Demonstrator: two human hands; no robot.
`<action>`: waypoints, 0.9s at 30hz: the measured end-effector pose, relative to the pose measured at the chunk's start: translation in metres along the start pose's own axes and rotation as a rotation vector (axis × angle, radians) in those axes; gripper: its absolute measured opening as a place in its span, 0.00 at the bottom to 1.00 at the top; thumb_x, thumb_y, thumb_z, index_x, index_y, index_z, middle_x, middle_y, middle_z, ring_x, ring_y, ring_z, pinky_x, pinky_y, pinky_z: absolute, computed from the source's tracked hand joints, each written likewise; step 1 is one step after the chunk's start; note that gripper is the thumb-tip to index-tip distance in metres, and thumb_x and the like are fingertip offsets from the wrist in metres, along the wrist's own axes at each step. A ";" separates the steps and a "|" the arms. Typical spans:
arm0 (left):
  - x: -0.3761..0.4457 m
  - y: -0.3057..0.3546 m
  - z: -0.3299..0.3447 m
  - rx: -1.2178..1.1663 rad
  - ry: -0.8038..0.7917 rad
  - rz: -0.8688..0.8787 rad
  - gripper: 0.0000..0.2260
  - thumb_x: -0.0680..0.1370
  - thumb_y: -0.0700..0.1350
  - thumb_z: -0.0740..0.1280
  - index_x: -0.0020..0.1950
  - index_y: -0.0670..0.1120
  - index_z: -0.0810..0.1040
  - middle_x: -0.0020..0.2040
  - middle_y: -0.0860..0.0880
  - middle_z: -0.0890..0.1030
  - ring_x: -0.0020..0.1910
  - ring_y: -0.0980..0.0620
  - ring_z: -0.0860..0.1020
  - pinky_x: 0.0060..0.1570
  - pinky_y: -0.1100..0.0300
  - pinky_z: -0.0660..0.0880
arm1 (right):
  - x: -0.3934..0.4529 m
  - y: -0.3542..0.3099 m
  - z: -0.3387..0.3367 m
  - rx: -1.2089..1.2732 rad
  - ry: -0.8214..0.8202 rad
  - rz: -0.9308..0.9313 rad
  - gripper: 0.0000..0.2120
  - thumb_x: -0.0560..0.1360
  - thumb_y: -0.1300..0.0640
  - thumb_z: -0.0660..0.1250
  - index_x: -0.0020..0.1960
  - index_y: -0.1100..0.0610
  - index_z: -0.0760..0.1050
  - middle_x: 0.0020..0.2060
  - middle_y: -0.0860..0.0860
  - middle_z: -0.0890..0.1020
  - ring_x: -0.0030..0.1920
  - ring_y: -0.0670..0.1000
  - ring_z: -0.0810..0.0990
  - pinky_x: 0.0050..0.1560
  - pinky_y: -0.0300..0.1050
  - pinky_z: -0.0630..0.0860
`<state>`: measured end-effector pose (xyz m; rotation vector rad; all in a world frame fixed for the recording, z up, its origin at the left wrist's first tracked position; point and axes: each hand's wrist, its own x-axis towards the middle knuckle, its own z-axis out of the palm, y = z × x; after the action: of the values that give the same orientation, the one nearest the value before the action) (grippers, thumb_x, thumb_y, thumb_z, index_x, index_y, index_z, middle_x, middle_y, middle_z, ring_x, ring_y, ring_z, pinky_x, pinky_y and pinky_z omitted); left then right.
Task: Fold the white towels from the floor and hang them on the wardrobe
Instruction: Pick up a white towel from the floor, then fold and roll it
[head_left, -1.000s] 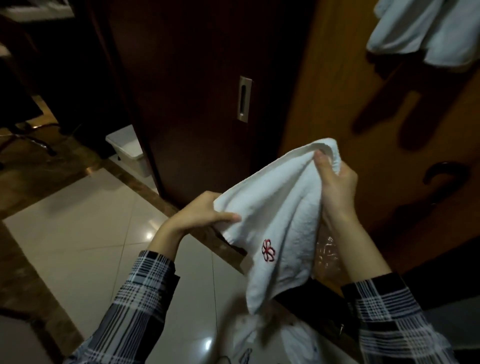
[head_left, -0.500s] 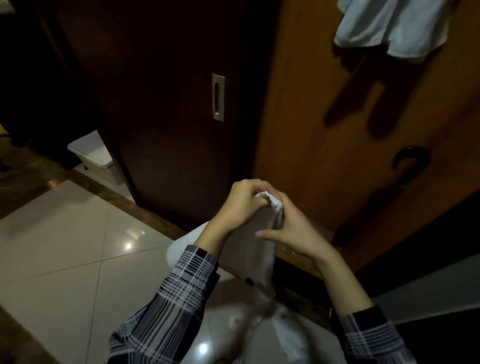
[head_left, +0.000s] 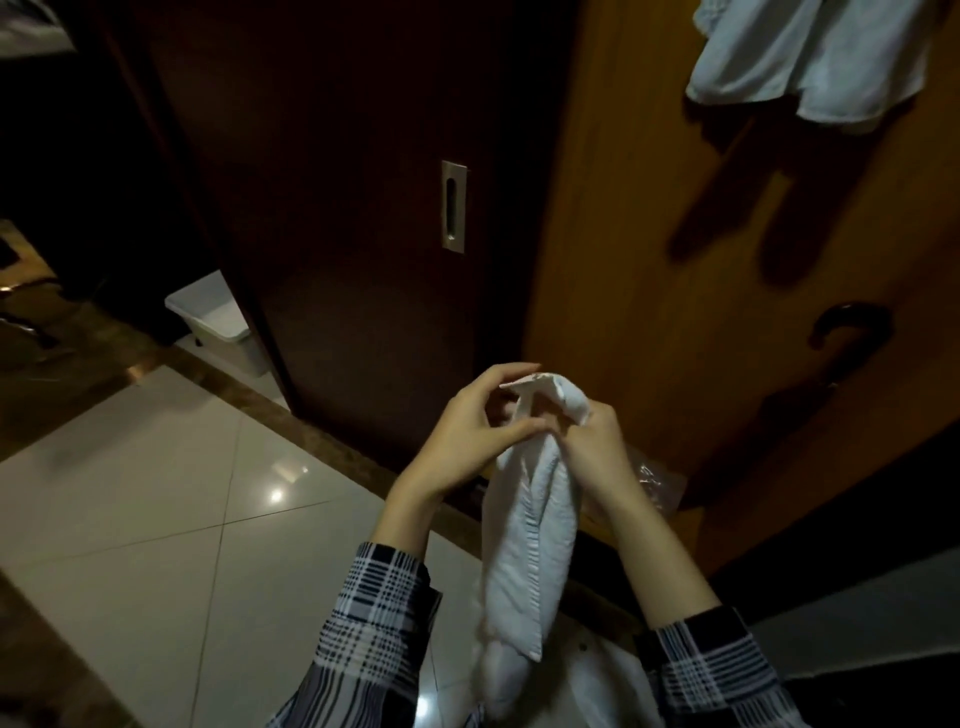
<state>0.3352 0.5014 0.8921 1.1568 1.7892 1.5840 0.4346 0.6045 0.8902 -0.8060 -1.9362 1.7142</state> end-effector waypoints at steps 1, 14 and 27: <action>-0.003 -0.002 0.001 -0.042 -0.002 0.000 0.20 0.75 0.35 0.69 0.65 0.47 0.74 0.57 0.55 0.78 0.57 0.64 0.76 0.53 0.70 0.73 | -0.003 -0.003 0.001 0.041 0.024 0.011 0.07 0.77 0.61 0.65 0.49 0.56 0.81 0.43 0.55 0.85 0.47 0.55 0.84 0.48 0.48 0.80; -0.023 -0.066 -0.002 0.109 0.105 -0.243 0.11 0.78 0.39 0.65 0.47 0.56 0.80 0.44 0.56 0.82 0.45 0.57 0.81 0.45 0.61 0.79 | -0.020 -0.044 -0.015 0.403 0.282 -0.012 0.09 0.76 0.51 0.67 0.44 0.57 0.79 0.38 0.54 0.83 0.42 0.53 0.82 0.45 0.46 0.79; -0.041 -0.085 -0.019 0.013 0.548 -0.530 0.10 0.75 0.48 0.70 0.37 0.44 0.80 0.35 0.48 0.81 0.39 0.49 0.78 0.37 0.60 0.72 | -0.015 -0.029 -0.017 0.615 0.761 0.018 0.09 0.75 0.48 0.69 0.47 0.55 0.79 0.45 0.52 0.85 0.46 0.50 0.85 0.50 0.50 0.81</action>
<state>0.3184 0.4592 0.8074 0.1963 2.1987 1.6365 0.4528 0.6052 0.9224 -1.0165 -0.8436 1.5491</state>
